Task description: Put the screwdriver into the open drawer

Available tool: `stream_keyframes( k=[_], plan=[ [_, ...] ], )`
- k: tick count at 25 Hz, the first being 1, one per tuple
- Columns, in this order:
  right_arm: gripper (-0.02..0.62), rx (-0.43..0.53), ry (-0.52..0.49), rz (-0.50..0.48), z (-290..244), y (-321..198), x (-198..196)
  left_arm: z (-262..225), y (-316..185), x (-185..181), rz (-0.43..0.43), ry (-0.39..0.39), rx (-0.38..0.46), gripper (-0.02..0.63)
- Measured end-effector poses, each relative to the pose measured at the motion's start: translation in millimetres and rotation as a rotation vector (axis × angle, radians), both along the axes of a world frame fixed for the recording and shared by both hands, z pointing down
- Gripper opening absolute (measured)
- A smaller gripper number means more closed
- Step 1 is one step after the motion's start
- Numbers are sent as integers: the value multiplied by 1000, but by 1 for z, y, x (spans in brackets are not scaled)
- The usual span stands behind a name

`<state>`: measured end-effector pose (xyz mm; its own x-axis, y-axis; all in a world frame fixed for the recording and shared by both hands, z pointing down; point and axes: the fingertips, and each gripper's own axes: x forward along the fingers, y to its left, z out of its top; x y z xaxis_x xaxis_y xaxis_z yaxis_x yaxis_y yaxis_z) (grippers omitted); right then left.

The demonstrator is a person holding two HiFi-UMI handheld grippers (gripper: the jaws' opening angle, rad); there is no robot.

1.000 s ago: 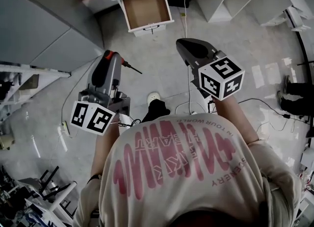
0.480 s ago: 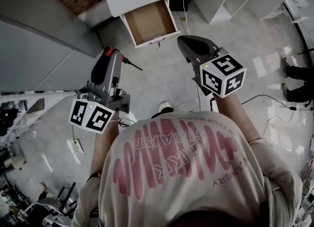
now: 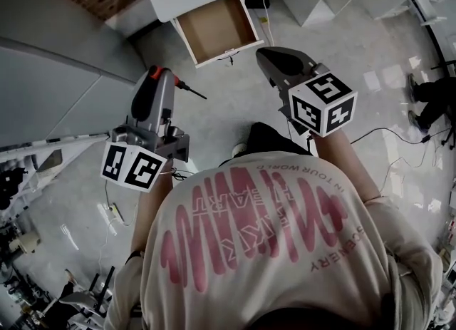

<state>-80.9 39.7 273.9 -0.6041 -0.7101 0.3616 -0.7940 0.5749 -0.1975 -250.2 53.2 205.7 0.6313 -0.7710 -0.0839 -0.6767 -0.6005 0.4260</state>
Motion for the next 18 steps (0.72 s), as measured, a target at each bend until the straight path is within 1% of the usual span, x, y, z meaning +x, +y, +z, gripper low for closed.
stream_keyframes(
  k=[4, 8, 11, 15, 18],
  plan=[
    [11, -18, 7, 2, 7, -10, 1, 10, -9, 2, 3, 7, -22, 101],
    [11, -30, 16, -24, 13, -36, -4, 21, -30, -1, -30, 37, -46, 100],
    [11, -35, 17, -50, 18, -55, -5, 27, -47, 1, -52, 39, -51, 100],
    [11, -27, 4, -96, 22, -92, -9, 30, -75, 6, -93, 39, -41, 100],
    [11, -31, -11, -121, 30, -131, -14, 41, -109, 5, -118, 49, -55, 100]
  ],
)
